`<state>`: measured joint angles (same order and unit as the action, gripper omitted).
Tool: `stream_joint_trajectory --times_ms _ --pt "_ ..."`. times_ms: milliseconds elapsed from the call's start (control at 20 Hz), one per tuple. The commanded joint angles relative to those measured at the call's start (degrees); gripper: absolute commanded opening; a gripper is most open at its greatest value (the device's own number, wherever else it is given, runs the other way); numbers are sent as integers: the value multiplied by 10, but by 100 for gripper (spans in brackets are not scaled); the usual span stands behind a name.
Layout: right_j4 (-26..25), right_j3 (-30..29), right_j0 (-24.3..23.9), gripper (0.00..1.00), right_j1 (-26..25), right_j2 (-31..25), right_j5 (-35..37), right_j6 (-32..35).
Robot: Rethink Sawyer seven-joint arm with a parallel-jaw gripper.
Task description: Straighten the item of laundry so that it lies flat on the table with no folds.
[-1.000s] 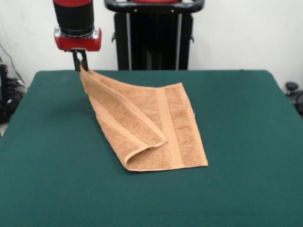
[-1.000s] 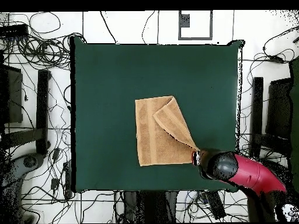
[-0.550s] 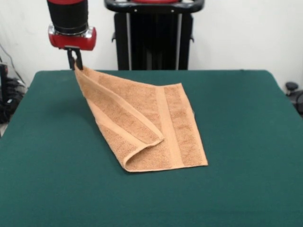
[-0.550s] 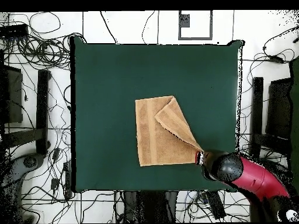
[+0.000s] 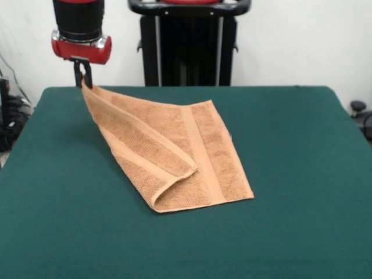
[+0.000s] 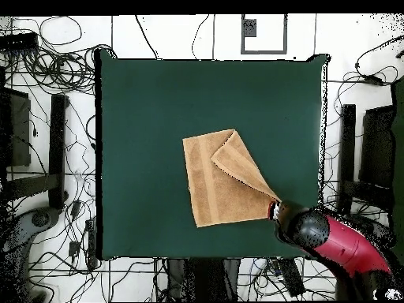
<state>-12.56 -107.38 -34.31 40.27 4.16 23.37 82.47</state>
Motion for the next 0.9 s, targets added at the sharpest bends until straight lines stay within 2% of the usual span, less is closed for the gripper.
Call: stream_joint_trajectory --times_ms 50,350,550,900 --pt "53 -41 43 0 -48 19 -45 197" --pt "68 -44 55 0 -62 28 -72 183" --pt "34 -25 46 0 -71 5 -107 120" --pt "46 -36 44 0 -58 -9 -75 107"
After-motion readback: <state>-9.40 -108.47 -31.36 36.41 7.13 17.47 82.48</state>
